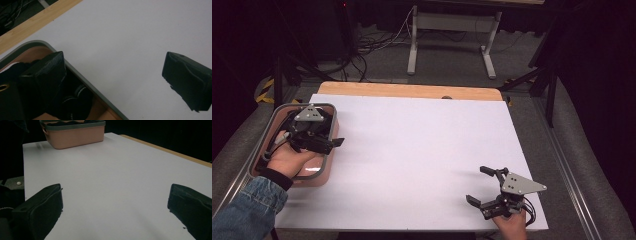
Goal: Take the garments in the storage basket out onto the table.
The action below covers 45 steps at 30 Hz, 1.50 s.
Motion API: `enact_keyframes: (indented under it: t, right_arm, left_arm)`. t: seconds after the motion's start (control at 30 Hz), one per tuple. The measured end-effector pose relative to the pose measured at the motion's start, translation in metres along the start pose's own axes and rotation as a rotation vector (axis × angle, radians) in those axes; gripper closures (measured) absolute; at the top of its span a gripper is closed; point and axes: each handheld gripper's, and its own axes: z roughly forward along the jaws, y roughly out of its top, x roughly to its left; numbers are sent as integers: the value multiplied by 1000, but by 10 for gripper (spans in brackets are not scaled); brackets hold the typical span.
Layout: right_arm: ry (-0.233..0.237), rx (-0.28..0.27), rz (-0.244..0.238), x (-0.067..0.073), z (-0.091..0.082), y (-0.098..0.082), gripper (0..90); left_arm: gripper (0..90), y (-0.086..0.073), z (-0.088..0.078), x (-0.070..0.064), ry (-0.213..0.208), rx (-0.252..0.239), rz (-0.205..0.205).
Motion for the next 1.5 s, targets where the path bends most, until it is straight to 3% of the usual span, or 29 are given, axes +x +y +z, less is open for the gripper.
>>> enact_keyframes:
  t: [0.13,0.3,0.5,0.6,1.0,1.17,1.4,1.5]
  right_arm:
    - [4,3,-1,0,1,0,7]
    - [5,1,4,0,0,0,7]
    - [9,3,3,0,1,-1,7]
    - [12,5,3,0,1,-1,7]
    - [27,10,8,-1,3,-1,7]
    - [33,11,10,-1,3,-2,7]
    - [40,14,12,-1,4,-2,7]
    - [44,13,12,-1,4,-2,7]
  left_arm:
    - [61,0,0,7,19,9,1]
    - [71,0,2,23,33,46,-32]
    - [76,-3,4,37,45,88,-42]
    - [66,-6,5,46,60,107,-76]
    - [54,-16,13,75,149,185,-143]
    - [55,-18,16,84,210,231,-147]
    - [57,-24,20,98,252,302,-140]
    - [62,-28,21,104,247,329,-153]
